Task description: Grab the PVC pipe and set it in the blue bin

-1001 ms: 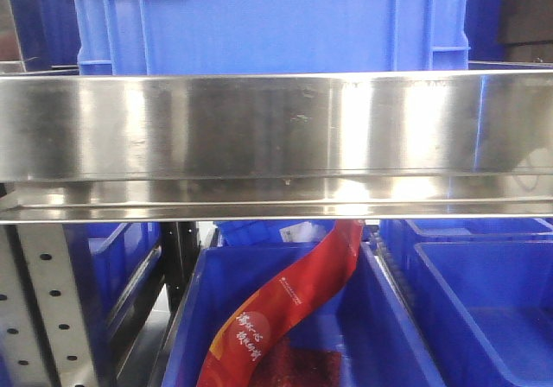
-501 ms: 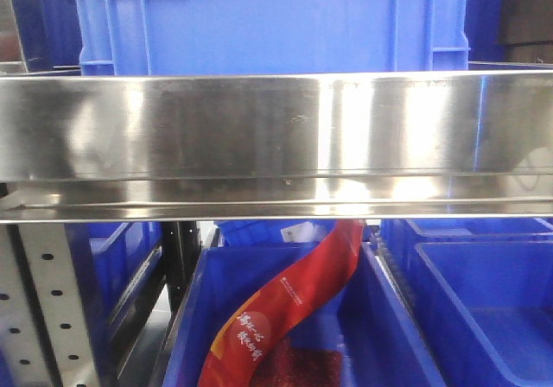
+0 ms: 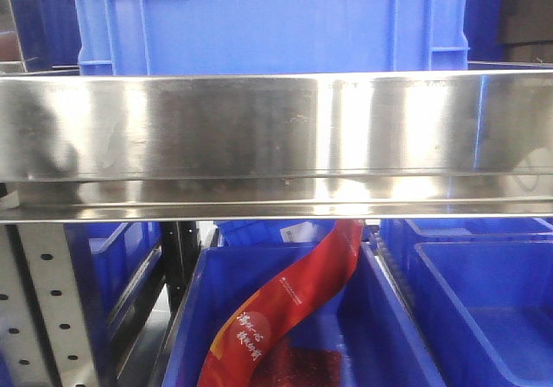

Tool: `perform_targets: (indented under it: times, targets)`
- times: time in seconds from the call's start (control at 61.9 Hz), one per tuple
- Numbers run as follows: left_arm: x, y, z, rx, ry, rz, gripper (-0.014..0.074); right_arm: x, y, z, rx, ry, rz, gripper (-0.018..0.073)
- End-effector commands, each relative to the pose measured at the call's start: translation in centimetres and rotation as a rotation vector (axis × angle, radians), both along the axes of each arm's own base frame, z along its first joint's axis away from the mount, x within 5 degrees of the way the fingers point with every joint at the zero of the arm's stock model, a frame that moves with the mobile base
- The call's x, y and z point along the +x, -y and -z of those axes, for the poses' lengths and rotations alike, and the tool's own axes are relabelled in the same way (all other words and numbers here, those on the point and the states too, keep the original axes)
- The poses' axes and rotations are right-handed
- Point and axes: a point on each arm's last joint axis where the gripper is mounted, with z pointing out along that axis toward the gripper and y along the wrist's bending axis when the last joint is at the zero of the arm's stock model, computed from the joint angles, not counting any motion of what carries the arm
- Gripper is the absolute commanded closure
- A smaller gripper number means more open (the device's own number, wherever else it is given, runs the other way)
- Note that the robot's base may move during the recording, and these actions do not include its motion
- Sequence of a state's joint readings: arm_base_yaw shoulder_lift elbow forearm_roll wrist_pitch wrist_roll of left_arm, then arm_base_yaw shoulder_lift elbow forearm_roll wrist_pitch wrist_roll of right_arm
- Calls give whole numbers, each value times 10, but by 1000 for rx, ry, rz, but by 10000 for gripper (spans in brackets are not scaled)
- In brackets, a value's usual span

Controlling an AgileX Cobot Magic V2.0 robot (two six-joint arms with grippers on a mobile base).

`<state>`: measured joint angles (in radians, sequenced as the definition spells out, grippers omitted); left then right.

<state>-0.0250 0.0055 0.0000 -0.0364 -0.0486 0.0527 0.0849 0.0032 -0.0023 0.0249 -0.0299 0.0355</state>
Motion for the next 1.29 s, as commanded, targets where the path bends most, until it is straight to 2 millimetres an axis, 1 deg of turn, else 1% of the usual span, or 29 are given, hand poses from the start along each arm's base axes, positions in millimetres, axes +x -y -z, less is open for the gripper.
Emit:
perform_targets:
  times: [0.0, 0.113, 0.274, 1.275]
  targets:
    - [-1, 0, -2, -6, 28, -3, 707, 0, 0, -1, 3, 19, 3, 728]
    - [-1, 0, -2, -5, 23, -3, 707, 0, 0, -1, 3, 23, 3, 728]
    - [0, 0, 3, -4, -29, -1, 707, 0, 0, -1, 3, 23, 3, 728]
    - [0, 0, 3, -4, -29, -1, 707, 0, 0, -1, 3, 23, 3, 728]
